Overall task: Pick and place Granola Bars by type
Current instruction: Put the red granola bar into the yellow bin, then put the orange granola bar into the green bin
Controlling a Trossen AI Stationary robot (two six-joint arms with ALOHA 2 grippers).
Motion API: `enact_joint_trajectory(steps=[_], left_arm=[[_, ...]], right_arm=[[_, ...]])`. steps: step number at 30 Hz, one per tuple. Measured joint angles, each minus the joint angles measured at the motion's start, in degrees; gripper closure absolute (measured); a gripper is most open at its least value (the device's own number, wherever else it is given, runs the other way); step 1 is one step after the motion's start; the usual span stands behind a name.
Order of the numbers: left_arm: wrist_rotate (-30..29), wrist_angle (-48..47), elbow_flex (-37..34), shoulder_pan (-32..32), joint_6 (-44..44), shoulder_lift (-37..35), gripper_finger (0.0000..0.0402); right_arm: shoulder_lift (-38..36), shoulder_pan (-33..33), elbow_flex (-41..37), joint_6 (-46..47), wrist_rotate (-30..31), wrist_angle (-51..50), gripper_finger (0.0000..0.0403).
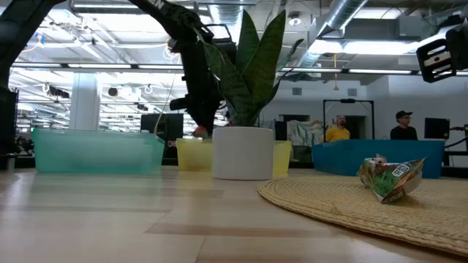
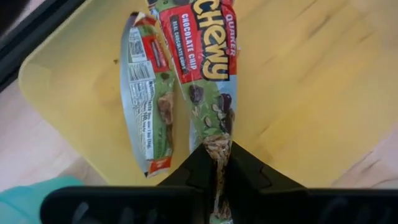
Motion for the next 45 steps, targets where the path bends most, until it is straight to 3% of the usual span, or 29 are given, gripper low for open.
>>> enact_joint_trajectory(steps=[14,29,41,45], left_arm=[[1.4,1.4,-1.4,0.6,0.2,0.0,0.0299],[-1.2,5.9,-1.4,0.2,4.3,-2.9,0.0294],[-2.1,22.1,-1.3,-2.0,9.5,-10.9,0.0294],[2.2,29.6,-1.3,-3.6,14.4,-12.6,0.0294]], right_arm=[[0.0,0.0,0.0,0.0,0.0,0.0,0.0234],[0.0,0.0,0.0,0.0,0.0,0.0,0.0234],[0.0,0.0,0.0,0.0,0.0,0.0,0.0234],[0.0,0.0,0.0,0.0,0.0,0.0,0.0234]])
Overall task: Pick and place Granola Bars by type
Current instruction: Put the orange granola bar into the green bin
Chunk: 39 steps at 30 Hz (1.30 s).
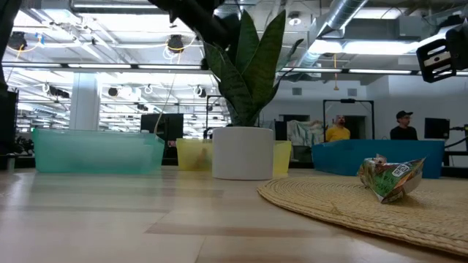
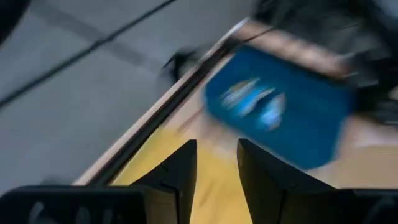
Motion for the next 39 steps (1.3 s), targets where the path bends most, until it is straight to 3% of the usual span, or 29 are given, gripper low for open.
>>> enact_joint_trajectory(steps=[8,12,26,39], left_arm=[[26.2,13.9,0.0,-3.7,6.2,-0.6,0.0294],[33.1,15.6,0.0,-4.7,6.2,-0.6,0.0294],[32.7,15.2,0.0,-8.7,4.6,-0.6,0.0294],[20.2,9.3,0.0,-21.1,-1.1,-0.6,0.0294]], right_arm=[[0.0,0.0,0.0,0.0,0.0,0.0,0.0234],[0.0,0.0,0.0,0.0,0.0,0.0,0.0234],[0.0,0.0,0.0,0.0,0.0,0.0,0.0234],[0.0,0.0,0.0,0.0,0.0,0.0,0.0234]])
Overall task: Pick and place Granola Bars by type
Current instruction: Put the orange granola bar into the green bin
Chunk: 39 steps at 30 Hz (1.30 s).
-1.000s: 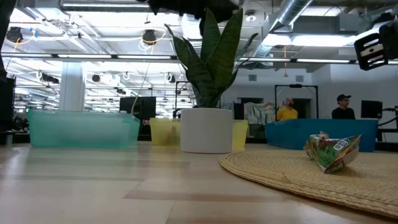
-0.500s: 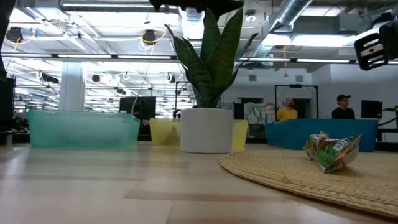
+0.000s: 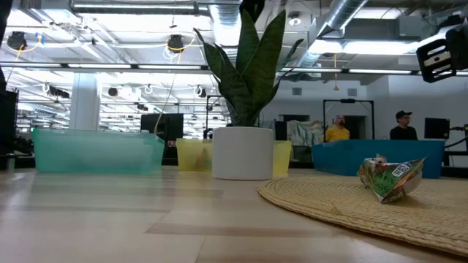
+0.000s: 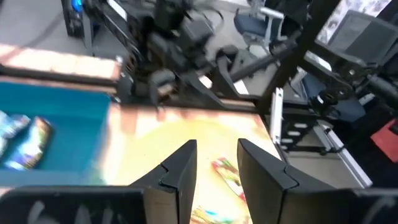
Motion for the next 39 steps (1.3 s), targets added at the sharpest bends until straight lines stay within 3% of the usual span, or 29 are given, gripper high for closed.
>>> enact_joint_trajectory(steps=[7,15,26,31,39], left_arm=[[-7.9,-2.6,0.0,-7.7,-5.4,0.0,0.0294],[-11.1,-3.0,0.0,-13.9,-10.3,0.0,0.0294],[-17.1,-3.4,0.0,-15.5,-13.5,0.0,0.0294],[-18.9,-3.4,0.0,-15.5,-13.6,0.0,0.0294],[-20.7,-3.2,0.0,-15.4,-14.1,0.0,0.0294]], right_arm=[[0.0,0.0,0.0,0.0,0.0,0.0,0.0234],[0.0,0.0,0.0,0.0,0.0,0.0,0.0234],[0.0,-1.0,0.0,0.0,0.0,0.0,0.0234],[0.0,-6.8,0.0,0.0,0.0,0.0,0.0234],[0.0,-23.3,0.0,0.0,0.1,0.0,0.0234]])
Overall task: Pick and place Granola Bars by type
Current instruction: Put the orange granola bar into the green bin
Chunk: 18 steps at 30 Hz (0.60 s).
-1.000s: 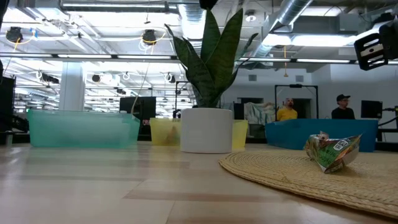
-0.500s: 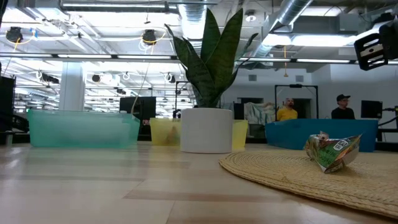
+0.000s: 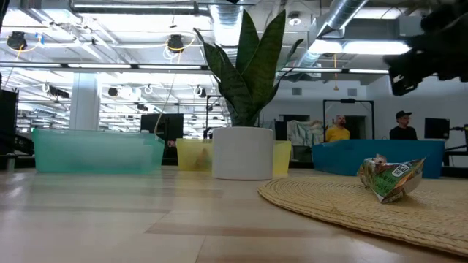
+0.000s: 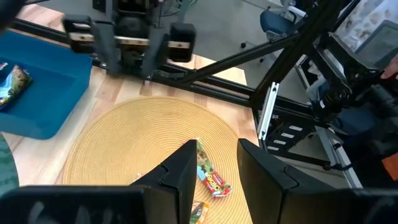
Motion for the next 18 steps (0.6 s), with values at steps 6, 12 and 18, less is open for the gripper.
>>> enact_joint_trajectory(steps=[6,12,18], left_arm=[[0.0,-0.4,0.0,0.0,-0.1,0.0,0.0294],[0.7,-3.2,0.0,-0.3,-1.0,0.4,0.0294],[0.5,-5.8,1.7,-1.2,-3.8,3.6,0.0294]], right_arm=[[0.0,-7.9,0.0,0.0,0.0,0.0,0.0234],[0.0,-10.1,0.0,0.0,0.0,0.0,0.0234],[0.0,-10.1,0.0,0.0,0.0,0.0,0.0234]])
